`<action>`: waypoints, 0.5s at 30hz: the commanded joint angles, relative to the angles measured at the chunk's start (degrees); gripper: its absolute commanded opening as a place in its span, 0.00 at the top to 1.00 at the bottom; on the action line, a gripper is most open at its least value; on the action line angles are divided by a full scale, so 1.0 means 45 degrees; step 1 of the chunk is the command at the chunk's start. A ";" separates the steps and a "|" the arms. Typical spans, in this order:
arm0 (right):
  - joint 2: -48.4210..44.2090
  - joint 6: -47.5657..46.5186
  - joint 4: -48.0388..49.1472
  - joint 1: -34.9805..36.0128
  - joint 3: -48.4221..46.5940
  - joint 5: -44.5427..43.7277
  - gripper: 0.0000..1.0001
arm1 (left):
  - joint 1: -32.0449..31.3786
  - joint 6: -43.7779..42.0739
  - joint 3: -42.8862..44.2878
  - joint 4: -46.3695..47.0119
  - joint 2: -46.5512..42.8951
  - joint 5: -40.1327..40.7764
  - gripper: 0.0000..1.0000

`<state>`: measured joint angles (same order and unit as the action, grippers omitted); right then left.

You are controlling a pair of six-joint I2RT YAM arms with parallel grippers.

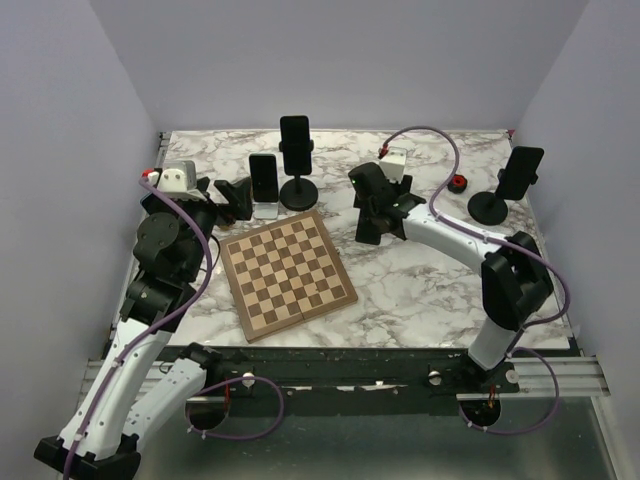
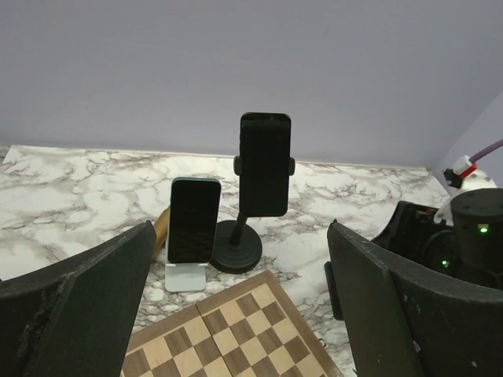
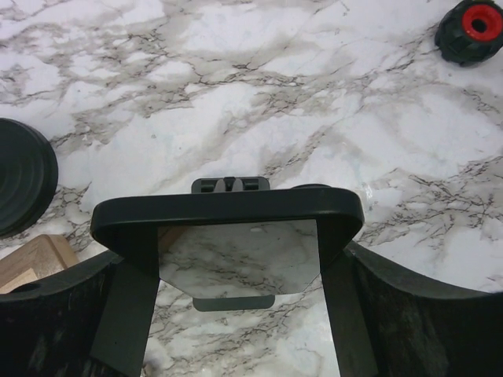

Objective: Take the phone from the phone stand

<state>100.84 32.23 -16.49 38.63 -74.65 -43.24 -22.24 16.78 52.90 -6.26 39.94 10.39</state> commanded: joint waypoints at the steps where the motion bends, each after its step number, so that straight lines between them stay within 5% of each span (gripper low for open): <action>1: -0.1272 -0.0430 -0.0384 0.0028 -0.0218 -0.0253 0.51 | -0.0077 0.0022 -0.0021 -0.0231 0.0055 -0.0200 0.01; 15: -0.2559 -0.0866 -0.3351 0.0028 0.0545 0.2025 0.62 | -0.0192 0.0003 -0.0018 -0.0274 0.0201 -0.0109 0.01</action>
<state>92.68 29.28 -24.05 38.63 -74.52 -38.76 -22.59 16.78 52.90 -6.57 40.84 10.41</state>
